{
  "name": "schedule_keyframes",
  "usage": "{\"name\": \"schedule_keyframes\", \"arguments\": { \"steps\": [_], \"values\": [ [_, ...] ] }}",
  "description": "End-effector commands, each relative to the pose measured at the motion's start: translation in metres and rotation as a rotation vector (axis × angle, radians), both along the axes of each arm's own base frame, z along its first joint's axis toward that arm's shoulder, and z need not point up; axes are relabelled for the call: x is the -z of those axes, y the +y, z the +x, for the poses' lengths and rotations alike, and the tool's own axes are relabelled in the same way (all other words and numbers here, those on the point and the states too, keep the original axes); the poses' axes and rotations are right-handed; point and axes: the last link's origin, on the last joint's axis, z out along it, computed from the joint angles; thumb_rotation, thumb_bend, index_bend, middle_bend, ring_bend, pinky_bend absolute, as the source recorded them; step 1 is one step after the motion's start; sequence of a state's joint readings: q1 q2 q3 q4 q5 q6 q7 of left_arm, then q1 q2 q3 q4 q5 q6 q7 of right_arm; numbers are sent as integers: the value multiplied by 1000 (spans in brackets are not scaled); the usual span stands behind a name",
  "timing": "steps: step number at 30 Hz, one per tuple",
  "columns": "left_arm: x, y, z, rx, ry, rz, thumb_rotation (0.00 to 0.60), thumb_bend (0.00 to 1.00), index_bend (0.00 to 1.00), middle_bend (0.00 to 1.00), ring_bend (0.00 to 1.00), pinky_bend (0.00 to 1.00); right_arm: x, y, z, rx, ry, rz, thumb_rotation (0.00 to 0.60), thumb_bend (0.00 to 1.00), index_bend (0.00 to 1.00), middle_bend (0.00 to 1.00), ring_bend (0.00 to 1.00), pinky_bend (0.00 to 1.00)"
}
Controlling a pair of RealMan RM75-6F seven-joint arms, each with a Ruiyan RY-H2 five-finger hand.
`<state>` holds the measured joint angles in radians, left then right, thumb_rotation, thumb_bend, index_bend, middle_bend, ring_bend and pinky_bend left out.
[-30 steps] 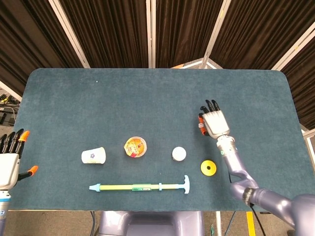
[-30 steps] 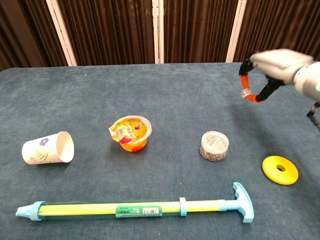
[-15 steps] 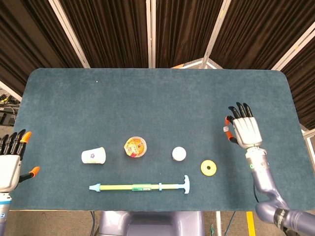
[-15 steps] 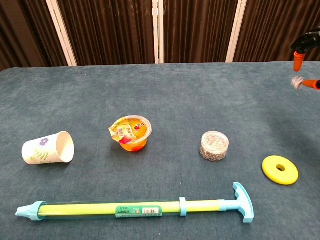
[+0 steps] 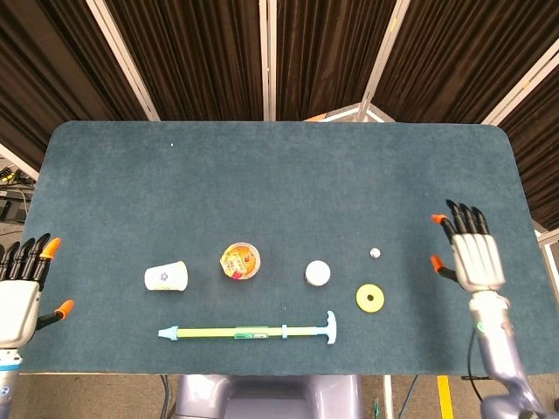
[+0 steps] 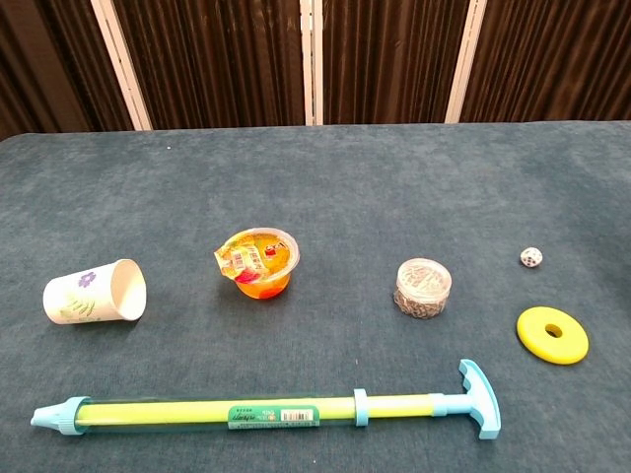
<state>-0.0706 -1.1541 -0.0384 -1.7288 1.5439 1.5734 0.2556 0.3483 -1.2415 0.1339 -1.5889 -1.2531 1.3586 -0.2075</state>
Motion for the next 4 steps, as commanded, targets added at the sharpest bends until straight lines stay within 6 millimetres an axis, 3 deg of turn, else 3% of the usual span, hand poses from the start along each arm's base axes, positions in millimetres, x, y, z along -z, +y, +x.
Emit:
{"name": "schedule_keyframes", "arguments": {
  "steps": [1,4],
  "values": [
    [-1,-3,0,4,-4,0,600,42,0,0,0,0,-6,29,-22,21,-25,-16,600,202,220,6,0,0],
    [-3,-5,1,10,-9,3,600,42,0,0,0,0,-10,47,-33,25,-32,-22,600,199,187,0,0,0]
  ]
}}
